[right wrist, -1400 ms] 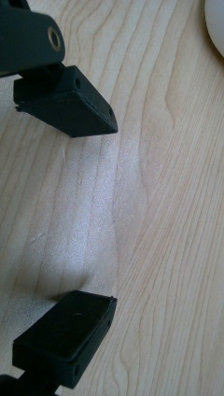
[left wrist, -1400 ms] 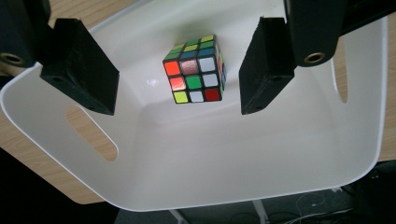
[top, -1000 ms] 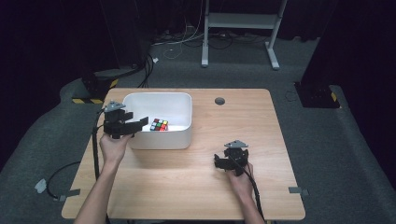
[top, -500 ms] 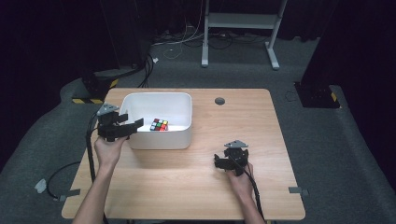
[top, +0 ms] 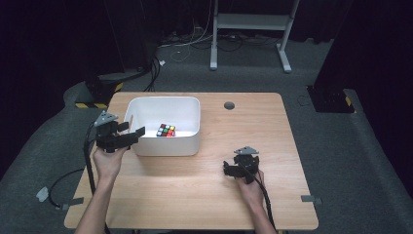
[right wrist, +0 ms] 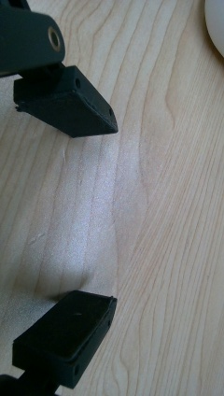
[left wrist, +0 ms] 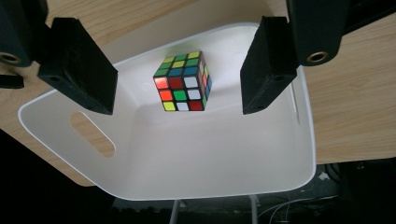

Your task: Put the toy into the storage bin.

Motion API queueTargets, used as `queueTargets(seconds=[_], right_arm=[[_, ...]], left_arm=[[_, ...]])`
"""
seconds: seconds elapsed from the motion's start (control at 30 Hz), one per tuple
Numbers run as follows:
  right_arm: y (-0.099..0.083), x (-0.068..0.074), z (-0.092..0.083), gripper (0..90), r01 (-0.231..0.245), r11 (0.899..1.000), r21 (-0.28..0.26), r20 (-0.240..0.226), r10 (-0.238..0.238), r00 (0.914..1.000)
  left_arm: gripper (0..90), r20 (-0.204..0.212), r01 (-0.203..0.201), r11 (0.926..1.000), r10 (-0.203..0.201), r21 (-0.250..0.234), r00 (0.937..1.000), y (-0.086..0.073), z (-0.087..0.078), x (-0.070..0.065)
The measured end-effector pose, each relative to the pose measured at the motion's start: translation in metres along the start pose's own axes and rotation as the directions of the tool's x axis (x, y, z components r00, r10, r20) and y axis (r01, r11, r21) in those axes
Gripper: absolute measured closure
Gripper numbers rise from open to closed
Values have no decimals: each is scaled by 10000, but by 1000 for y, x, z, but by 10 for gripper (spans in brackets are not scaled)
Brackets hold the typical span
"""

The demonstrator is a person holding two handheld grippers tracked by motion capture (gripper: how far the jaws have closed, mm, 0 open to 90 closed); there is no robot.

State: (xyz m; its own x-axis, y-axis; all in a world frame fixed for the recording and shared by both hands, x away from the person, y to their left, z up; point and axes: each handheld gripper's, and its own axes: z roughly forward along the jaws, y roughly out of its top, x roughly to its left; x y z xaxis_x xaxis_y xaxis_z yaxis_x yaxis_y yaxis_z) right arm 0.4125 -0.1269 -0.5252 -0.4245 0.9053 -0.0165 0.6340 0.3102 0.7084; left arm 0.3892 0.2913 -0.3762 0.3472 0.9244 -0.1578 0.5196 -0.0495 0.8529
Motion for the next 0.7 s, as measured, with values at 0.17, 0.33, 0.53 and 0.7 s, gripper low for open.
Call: queueTargets(seconds=[0.17, 0.33, 0.53, 0.7], right_arm=[[0, 0, 0, 146, -1, 10000, 1, 1, 1, 10000], [0, 0, 0, 146, -4, 10000, 2, 1, 4, 10000], [0, 0, 0, 146, -2, 10000, 1, 1, 2, 10000], [0, 0, 0, 146, -2, 10000, 1, 1, 2, 10000]], left_arm=[[273, 3, 84, 9999, -84, -103, 10000, -6, -6, 4], [272, -14, 184, 9998, -184, -104, 9998, -10, -10, 7], [271, -49, 313, 9994, -313, -177, 9995, -18, -17, 11], [270, -105, 420, 9989, -423, -222, 9991, -25, -23, 15]])
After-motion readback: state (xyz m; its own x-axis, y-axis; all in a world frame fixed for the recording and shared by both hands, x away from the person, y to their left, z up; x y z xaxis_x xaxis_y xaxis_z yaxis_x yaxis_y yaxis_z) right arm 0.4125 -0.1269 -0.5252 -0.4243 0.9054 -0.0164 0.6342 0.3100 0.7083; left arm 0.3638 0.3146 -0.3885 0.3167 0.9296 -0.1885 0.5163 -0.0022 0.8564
